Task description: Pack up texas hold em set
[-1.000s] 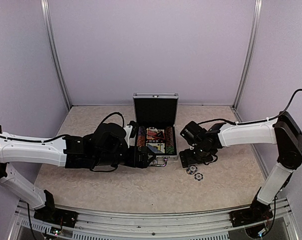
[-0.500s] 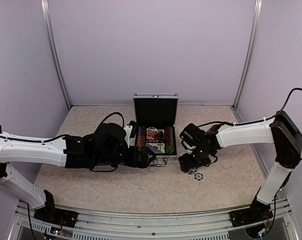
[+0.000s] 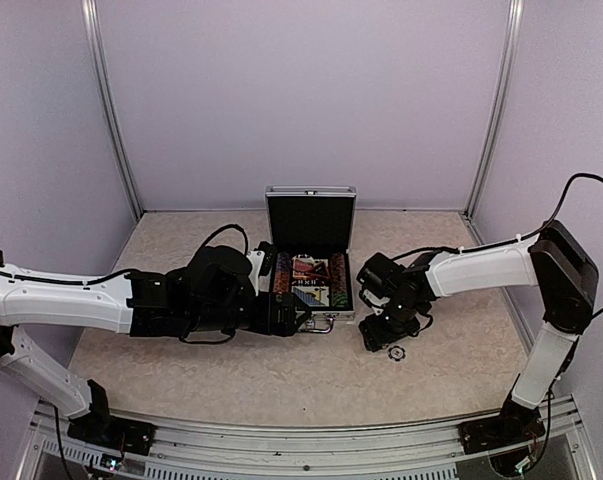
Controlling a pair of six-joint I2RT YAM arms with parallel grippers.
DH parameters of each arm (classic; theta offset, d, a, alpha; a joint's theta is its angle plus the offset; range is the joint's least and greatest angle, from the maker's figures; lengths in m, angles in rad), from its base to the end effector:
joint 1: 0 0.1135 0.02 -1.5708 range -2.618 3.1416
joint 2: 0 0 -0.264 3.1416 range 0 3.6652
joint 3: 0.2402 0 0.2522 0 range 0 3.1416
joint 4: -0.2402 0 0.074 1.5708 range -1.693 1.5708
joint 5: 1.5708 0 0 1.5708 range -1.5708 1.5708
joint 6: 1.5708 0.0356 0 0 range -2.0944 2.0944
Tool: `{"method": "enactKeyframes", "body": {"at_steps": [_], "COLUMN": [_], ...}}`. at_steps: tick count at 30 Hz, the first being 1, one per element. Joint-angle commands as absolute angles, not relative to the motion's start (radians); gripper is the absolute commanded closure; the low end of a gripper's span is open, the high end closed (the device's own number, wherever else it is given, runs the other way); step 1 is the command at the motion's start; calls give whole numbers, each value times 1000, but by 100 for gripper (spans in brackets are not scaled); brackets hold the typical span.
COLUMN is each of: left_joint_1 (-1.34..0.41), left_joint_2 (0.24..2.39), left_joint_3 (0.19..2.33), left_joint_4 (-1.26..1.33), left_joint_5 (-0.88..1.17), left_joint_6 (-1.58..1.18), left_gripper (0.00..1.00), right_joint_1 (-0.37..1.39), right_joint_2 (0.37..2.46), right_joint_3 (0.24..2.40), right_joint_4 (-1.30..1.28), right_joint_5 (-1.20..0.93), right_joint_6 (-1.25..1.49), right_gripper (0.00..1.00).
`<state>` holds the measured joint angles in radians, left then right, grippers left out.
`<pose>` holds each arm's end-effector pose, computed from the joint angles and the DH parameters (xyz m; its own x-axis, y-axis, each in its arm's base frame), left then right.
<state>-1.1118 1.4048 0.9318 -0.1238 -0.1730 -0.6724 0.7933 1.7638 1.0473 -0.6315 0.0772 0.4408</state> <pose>0.1437 -0.2770 0.2544 -0.7056 0.0428 -0.7074 0.4865 0.7551 -0.4395 0.2257 0.2254 0.1502 -0.9168 -0.3250 -0.2319 -0.3399 0.9401 0.0262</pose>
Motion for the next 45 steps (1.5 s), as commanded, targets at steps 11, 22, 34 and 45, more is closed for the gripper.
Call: {"method": "enactKeyframes", "body": {"at_steps": [11,22,34,45], "left_joint_1": [-1106,-1107,-1106,-1107], "left_joint_2": [1402,1397,1390,1392], "left_joint_3": [951,943,934,934], "left_joint_4": [-118,-115,-113,-112], "left_joint_5": [-179,-181,-183,-186], "left_joint_6": [-672,-674,-676,-676], "left_gripper": [1,1,1,1], "right_joint_1": [787,786,790,825], "right_joint_2": [1792,1759,1737,1708], "right_joint_3": [1015,982,925,885], "right_joint_4": [-645,-640,-556,-504], "right_joint_5": [75,50,35,61], "right_joint_6": [416,430,428,410], "right_gripper": [37,45,60,82]}}
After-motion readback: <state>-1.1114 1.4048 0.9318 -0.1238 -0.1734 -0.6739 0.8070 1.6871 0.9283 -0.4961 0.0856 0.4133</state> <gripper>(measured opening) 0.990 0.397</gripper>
